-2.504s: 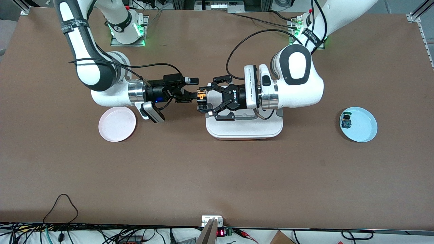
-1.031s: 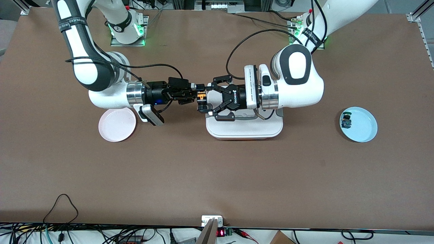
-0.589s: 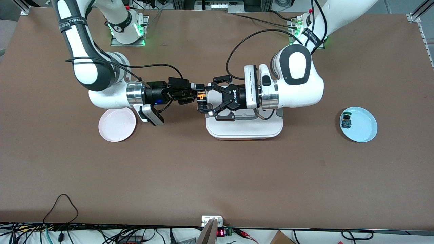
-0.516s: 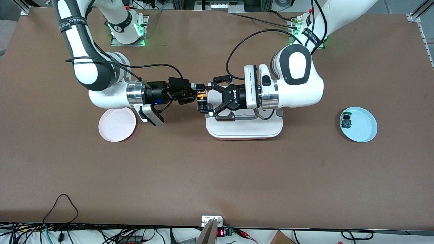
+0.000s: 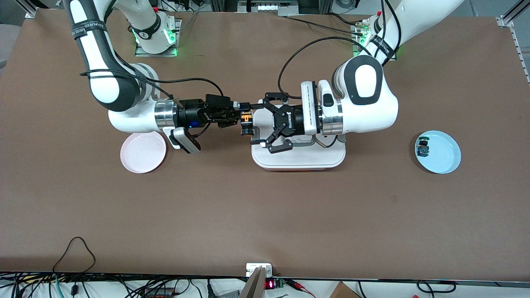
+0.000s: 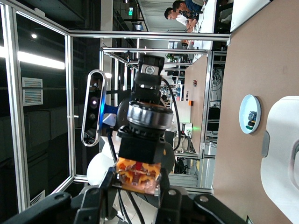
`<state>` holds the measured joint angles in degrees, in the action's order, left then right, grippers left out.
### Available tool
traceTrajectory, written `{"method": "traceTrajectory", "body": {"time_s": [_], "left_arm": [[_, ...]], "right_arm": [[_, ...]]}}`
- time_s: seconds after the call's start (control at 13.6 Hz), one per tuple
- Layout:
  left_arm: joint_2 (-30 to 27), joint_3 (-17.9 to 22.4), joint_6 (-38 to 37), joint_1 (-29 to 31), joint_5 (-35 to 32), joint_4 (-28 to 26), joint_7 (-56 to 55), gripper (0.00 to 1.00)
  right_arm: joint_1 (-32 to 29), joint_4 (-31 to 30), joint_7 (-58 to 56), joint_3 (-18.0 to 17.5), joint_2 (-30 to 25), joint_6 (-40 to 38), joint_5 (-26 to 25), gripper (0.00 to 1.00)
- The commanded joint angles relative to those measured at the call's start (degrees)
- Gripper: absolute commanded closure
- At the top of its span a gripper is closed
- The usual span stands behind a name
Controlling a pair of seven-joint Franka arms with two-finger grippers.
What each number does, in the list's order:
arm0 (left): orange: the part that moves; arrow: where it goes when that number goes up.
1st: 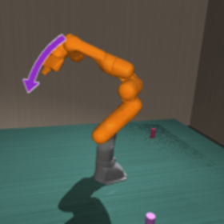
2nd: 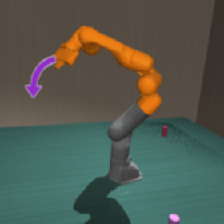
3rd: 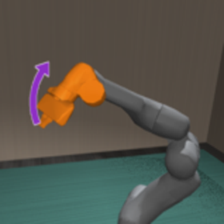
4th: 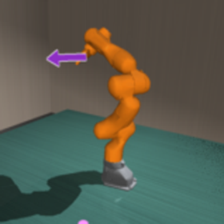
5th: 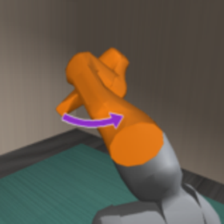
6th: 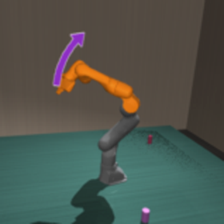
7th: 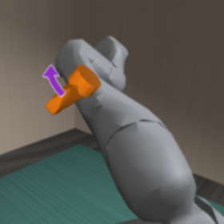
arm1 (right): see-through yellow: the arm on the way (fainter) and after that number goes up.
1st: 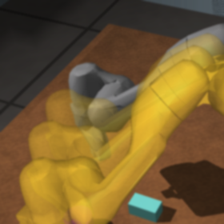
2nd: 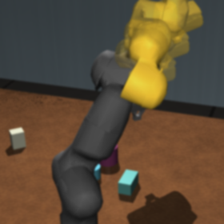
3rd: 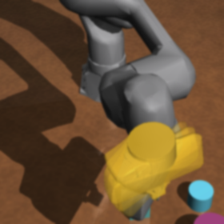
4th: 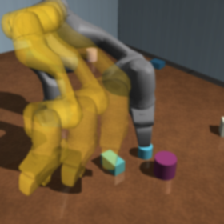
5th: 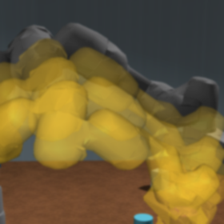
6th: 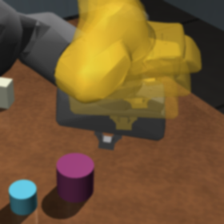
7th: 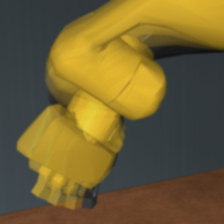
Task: Transfer orange switch to right arm and place
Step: 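Open the left gripper while the right gripper pulls the switch away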
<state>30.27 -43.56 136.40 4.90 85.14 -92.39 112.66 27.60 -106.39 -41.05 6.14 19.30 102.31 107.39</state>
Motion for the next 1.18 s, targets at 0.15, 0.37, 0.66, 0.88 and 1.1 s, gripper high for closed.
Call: {"method": "traceTrajectory", "body": {"time_s": [0.15, 0.37, 0.66, 0.88, 1.1], "left_arm": [[-1.97, 0.41, -9.90, 5.98, -3.37, -1.13, -2.25, 0.00], [-2.67, 0.32, -15.19, 9.68, -18.29, -0.60, -15.05, 0.00], [-1.97, 0.76, -15.64, 9.43, -36.03, -1.04, -34.73, 0.00], [-1.53, 1.02, -17.04, 9.51, -49.68, -0.95, -50.91, 0.00], [-1.61, 1.81, -23.96, 9.95, -61.28, 0.88, -65.41, 0.00]], "right_arm": [[-2.20, 0.92, 0.09, -0.16, -0.05, -0.18, 0.27, 1.00], [-4.04, 0.83, 0.18, -0.07, -0.22, -0.36, -1.82, 1.00], [-8.78, 0.75, 0.71, 0.19, -0.57, -1.67, -10.34, 1.00], [-11.42, 0.83, 0.80, 0.63, -0.84, -1.77, -19.03, 1.00], [-13.88, 0.83, 0.80, 1.07, -0.93, -2.82, -29.48, 1.00]]}}
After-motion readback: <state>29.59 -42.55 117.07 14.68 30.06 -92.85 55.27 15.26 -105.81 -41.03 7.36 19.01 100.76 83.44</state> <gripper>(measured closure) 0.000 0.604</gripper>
